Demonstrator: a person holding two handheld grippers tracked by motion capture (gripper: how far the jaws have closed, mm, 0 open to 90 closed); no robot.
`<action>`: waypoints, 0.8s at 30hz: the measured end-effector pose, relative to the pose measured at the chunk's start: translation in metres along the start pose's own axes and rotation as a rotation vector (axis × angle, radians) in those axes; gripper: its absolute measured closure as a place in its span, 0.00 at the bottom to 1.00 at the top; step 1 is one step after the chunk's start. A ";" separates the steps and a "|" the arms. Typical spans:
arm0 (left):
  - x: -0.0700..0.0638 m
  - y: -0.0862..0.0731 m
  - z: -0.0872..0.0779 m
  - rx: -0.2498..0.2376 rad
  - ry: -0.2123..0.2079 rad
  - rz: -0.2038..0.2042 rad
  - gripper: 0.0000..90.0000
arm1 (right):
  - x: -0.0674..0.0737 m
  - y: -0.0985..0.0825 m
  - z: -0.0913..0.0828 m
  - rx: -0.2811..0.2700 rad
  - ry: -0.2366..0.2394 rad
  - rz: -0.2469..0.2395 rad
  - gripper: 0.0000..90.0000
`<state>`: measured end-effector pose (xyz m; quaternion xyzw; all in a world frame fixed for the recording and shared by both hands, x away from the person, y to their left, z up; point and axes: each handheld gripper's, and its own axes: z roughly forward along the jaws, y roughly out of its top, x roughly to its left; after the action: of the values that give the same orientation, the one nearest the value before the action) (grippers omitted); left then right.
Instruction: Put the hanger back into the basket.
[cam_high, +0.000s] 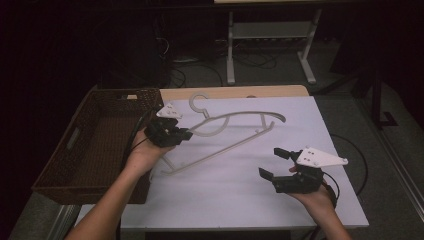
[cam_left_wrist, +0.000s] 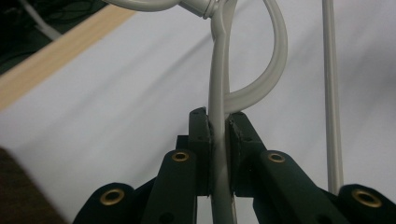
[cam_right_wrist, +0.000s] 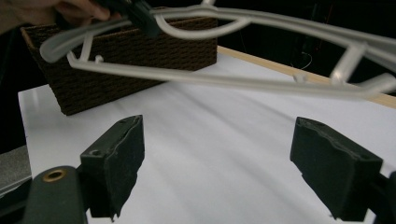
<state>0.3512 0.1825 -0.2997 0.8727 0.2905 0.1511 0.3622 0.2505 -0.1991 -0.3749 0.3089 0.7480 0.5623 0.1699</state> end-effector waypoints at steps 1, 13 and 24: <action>0.003 0.001 -0.005 -0.006 0.005 -0.005 0.91 | 0.000 0.000 0.000 0.000 -0.001 -0.002 0.19; 0.045 -0.005 -0.067 -0.046 0.118 -0.039 0.91 | -0.001 0.001 0.000 -0.005 -0.007 -0.004 0.18; 0.085 -0.041 -0.127 -0.081 0.228 -0.139 0.91 | -0.002 0.002 0.002 -0.008 -0.015 -0.007 0.18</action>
<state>0.3412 0.3274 -0.2372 0.8124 0.3833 0.2354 0.3711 0.2538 -0.1981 -0.3739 0.3101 0.7454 0.5624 0.1787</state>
